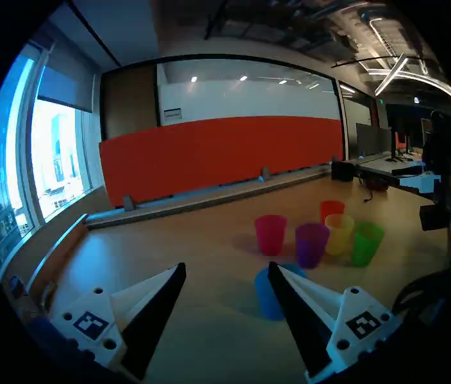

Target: Pour water

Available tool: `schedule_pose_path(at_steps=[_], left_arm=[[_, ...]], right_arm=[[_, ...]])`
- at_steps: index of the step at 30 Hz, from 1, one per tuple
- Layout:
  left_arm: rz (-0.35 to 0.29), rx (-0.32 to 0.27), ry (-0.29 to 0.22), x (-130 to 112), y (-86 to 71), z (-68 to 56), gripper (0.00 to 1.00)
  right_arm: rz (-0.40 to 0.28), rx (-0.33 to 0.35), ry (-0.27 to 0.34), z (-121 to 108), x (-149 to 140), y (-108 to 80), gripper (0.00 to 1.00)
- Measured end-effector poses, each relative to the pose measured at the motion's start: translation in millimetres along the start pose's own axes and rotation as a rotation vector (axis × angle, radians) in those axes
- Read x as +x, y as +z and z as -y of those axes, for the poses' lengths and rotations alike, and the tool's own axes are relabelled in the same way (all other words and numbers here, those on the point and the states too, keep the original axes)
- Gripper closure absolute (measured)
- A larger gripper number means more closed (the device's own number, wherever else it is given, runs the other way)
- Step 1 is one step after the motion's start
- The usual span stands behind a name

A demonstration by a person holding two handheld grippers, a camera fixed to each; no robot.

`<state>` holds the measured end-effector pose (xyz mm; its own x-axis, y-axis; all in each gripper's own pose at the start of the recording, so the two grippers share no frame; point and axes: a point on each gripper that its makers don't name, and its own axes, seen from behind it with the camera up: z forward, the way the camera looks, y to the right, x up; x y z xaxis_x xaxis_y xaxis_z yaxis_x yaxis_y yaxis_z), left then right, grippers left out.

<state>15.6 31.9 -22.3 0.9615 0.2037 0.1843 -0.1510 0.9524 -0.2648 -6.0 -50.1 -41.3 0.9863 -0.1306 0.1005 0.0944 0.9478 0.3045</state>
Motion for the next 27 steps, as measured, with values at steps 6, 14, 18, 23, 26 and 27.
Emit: schedule_pose_path(at_steps=[6, 14, 18, 23, 26, 27], left_arm=[[-0.086, 0.044, -0.006, 22, -3.3, -3.2, 0.05], [-0.174, 0.106, -0.041, 44, -9.2, -2.2, 0.05], [-0.204, 0.15, -0.057, 51, -10.9, 1.2, 0.05], [-0.242, 0.177, -0.089, 61, -12.0, 3.2, 0.05], [-0.261, 0.198, -0.098, 66, -13.1, 6.1, 0.05], [-0.266, 0.205, -0.098, 67, -13.4, 7.0, 0.05]], right_arm=[[-0.083, -0.1, 0.025, -19, 19, -3.0, 0.01], [-0.17, -0.216, 0.056, -40, 36, -7.1, 0.01], [-0.211, -0.266, 0.087, -48, 41, -8.1, 0.01], [-0.251, -0.306, 0.123, -52, 46, -9.1, 0.01], [-0.264, -0.326, 0.137, -54, 47, -9.5, 0.01], [-0.267, -0.331, 0.139, -55, 47, -9.6, 0.01]])
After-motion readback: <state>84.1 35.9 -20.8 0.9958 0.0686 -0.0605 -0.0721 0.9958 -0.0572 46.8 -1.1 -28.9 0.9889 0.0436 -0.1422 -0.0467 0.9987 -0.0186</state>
